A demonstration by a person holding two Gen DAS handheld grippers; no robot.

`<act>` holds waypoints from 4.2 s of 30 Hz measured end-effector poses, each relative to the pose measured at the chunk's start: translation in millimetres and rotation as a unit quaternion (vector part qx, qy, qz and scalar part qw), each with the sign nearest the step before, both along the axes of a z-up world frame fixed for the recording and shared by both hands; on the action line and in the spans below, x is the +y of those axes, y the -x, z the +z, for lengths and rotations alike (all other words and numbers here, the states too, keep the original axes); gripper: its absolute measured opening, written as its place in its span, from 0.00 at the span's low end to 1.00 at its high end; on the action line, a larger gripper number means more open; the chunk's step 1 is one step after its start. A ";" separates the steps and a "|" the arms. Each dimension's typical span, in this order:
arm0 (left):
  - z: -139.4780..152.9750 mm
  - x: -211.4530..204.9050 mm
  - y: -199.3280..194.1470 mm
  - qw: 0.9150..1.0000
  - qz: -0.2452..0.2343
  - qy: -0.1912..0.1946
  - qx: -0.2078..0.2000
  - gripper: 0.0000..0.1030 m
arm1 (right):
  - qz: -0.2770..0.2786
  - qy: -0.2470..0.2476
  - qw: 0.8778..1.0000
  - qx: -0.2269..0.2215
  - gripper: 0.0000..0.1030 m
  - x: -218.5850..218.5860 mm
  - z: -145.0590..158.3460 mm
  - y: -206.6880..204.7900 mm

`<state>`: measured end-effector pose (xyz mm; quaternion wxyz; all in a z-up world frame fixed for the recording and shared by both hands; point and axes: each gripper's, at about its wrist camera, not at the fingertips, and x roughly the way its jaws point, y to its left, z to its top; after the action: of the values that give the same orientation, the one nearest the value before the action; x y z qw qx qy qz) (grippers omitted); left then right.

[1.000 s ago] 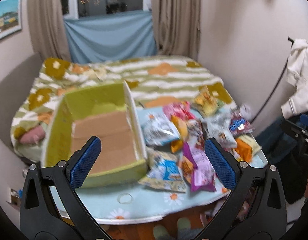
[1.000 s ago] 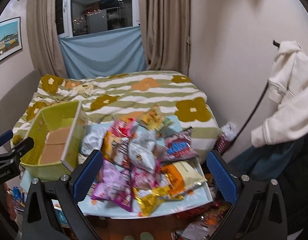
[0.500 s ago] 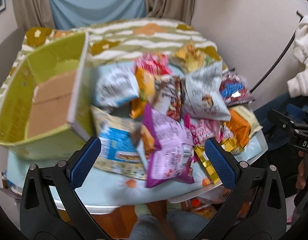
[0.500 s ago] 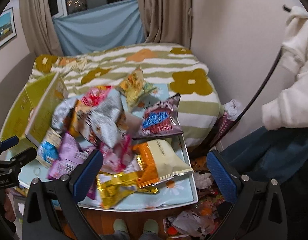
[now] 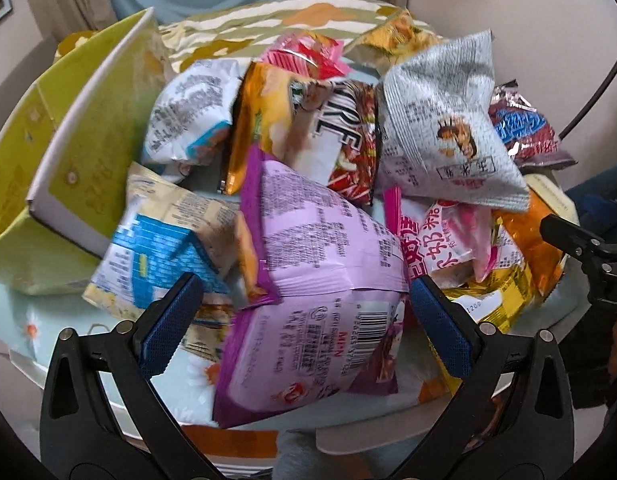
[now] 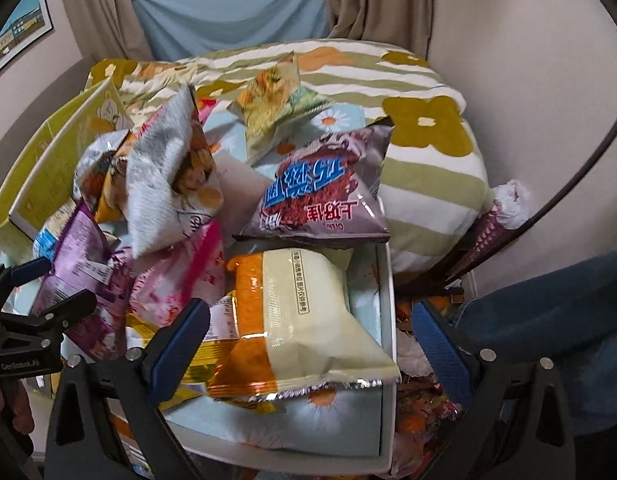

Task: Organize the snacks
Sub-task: 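Grasp the purple bag with the left tool while the right grasps the orange-and-cream bag, then carry the purple bag into the box with the left tool while the right carries its bag, then release both bags into the box and withdraw both tools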

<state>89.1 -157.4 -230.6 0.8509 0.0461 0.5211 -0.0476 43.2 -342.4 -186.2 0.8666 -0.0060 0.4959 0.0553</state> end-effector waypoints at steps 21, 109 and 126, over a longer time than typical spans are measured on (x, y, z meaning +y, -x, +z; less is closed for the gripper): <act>1.5 -28.4 21.9 0.999 -0.006 -0.043 -0.002 0.73 | 0.060 0.011 0.998 0.022 0.70 11.0 -32.4 -23.7; 111.4 338.1 -108.4 0.989 0.128 0.014 -0.066 1.00 | 0.134 -0.102 0.986 -0.006 0.59 376.5 94.8 -209.4; 104.6 341.6 -103.5 0.990 0.129 0.001 -0.061 1.00 | 0.133 -0.099 0.986 0.023 1.00 391.2 60.2 -224.0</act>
<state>192.6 184.2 -125.9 0.8801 -0.0192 0.4700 0.0652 267.2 48.8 -126.0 0.8360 0.0149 0.5030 0.2186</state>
